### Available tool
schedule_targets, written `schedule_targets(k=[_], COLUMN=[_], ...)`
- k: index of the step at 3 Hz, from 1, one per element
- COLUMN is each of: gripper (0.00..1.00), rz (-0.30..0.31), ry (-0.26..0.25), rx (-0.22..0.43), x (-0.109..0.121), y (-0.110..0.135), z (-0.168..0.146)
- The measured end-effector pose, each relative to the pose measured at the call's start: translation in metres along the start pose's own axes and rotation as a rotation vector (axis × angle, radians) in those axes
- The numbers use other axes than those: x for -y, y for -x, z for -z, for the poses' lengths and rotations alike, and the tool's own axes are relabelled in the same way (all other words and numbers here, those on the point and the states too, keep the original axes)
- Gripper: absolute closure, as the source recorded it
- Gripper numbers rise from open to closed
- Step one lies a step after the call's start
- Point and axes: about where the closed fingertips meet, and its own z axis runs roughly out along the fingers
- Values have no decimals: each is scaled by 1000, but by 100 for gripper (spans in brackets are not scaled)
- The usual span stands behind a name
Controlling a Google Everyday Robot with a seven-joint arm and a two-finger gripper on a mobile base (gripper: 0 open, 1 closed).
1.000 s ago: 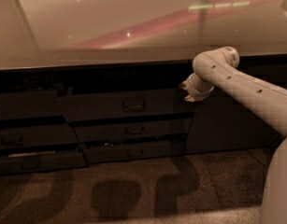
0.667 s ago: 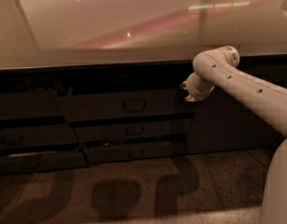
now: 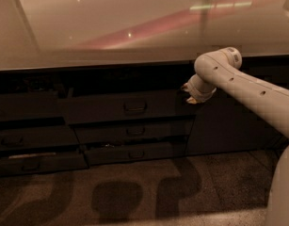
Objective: Open top drawer
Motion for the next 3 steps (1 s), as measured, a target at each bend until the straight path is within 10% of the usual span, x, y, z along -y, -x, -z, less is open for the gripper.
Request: schedule_targets(k=[3], gripper=[100], rz=[9], ry=[12], rx=[-6], x=[-12], y=[2], z=[6])
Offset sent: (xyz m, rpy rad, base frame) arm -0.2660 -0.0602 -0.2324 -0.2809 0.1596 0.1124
